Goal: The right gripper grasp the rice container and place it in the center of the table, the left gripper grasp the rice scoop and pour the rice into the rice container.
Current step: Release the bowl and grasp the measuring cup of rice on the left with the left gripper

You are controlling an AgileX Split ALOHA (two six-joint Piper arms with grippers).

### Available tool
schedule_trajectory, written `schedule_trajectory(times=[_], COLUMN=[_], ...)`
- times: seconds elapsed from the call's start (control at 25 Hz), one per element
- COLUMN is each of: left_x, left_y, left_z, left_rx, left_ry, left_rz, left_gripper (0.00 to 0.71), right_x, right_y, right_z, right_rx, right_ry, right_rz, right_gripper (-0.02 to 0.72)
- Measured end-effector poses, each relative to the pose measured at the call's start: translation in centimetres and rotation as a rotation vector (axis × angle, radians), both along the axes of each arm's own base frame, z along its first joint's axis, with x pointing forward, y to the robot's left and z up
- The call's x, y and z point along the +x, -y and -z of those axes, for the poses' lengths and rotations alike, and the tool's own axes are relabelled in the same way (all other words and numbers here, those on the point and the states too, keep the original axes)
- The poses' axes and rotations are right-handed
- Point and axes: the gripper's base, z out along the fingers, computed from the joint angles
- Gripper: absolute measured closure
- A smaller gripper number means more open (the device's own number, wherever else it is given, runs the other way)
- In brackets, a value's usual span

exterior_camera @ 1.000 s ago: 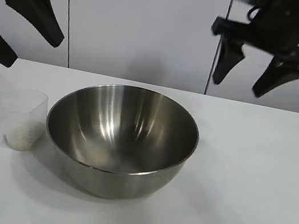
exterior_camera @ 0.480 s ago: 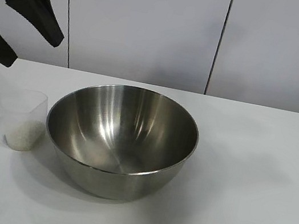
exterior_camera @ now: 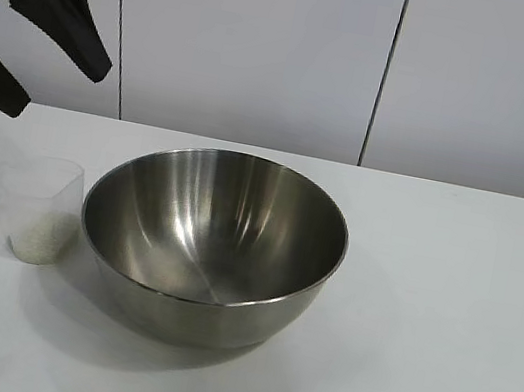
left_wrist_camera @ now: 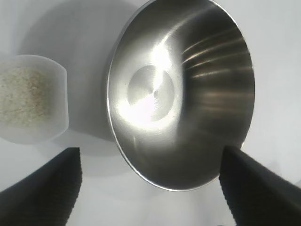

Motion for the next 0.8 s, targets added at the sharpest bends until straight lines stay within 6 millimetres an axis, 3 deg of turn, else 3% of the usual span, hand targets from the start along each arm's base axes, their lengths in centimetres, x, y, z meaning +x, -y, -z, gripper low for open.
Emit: schedule_trajectory(times=[0.12,0.24,0.36,0.52,0.8], left_x=[0.0,0.0,0.0,0.0,0.0], left_y=[0.0,0.0,0.0,0.0,0.0], left_z=[0.0,0.0,0.0,0.0,0.0], left_rx=[0.0,0.0,0.0,0.0,0.0], left_ry=[0.0,0.0,0.0,0.0,0.0], left_rz=[0.0,0.0,0.0,0.0,0.0], left_gripper=[0.128,0.128,0.128,0.128,0.128], right_x=[-3.3,-4.4,-4.0,-1.9,0.1], right_y=[-0.1,-0.2,-0.2,-0.1,-0.1], right_z=[4.3,9.5,13.8,16.7,20.0], right_rx=[-0.002,0.018,0.03,0.051,0.057], right_ry=[0.02,0.0,-0.009,-0.1,-0.219], right_rz=[-0.009,-0.01,-0.008,-0.002,0.001], right_gripper=[0.199,0.201,0.201,0.201,0.201])
